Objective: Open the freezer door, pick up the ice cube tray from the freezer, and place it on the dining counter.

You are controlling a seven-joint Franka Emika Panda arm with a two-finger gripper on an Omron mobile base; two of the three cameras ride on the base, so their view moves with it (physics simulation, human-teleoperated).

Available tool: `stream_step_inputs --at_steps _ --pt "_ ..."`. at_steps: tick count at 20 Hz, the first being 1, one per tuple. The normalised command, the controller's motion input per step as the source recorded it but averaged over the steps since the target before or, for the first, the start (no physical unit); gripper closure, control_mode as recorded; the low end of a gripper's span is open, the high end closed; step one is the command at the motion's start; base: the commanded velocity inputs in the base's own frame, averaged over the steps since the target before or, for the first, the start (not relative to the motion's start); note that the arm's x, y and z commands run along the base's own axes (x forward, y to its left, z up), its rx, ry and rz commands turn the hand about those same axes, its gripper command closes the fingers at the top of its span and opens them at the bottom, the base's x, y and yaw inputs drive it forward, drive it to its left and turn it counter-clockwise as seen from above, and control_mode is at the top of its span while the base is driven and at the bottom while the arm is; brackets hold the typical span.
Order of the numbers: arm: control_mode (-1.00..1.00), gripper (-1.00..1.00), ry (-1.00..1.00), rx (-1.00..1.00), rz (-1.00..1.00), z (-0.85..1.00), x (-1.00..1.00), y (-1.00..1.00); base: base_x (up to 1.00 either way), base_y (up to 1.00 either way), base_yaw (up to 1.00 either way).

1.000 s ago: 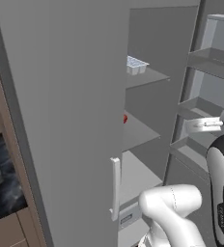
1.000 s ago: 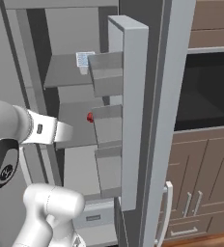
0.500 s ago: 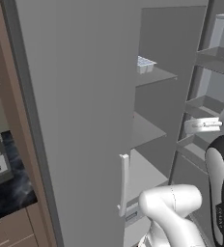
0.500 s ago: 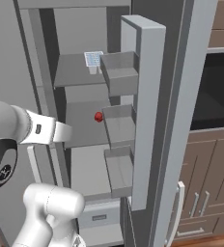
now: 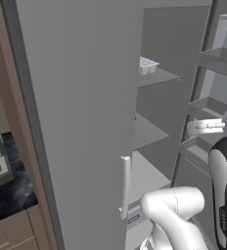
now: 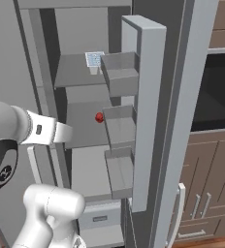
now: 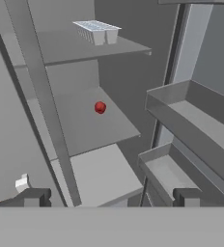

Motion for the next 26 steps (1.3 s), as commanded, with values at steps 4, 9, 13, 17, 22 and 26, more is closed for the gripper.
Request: stream_step_inputs --at_steps 4,9,13,17,22,26 --pt "-1.0 -1.0 0.0 0.0 0.0 0.0 0.0 0.0 0.0 0.0 0.0" --pt "-1.0 -1.0 0.0 0.03 -0.01 0.04 0.0 0.1 0.0 0.0 0.0" --pt "-1.0 -1.0 -0.02 0.16 -0.12 0.11 0.0 0.18 0.0 0.0 0.0" --pt "-1.0 -1.0 -0.04 0.17 -0.18 0.19 0.03 0.17 0.0 0.0 0.0" --pt "-1.0 -1.0 -0.06 0.21 -0.18 0.21 0.12 0.04 0.0 0.0 0.0" --pt "-1.0 -1.0 -0.07 0.28 -0.15 0.14 0.18 0.0 0.0 0.0 0.0"
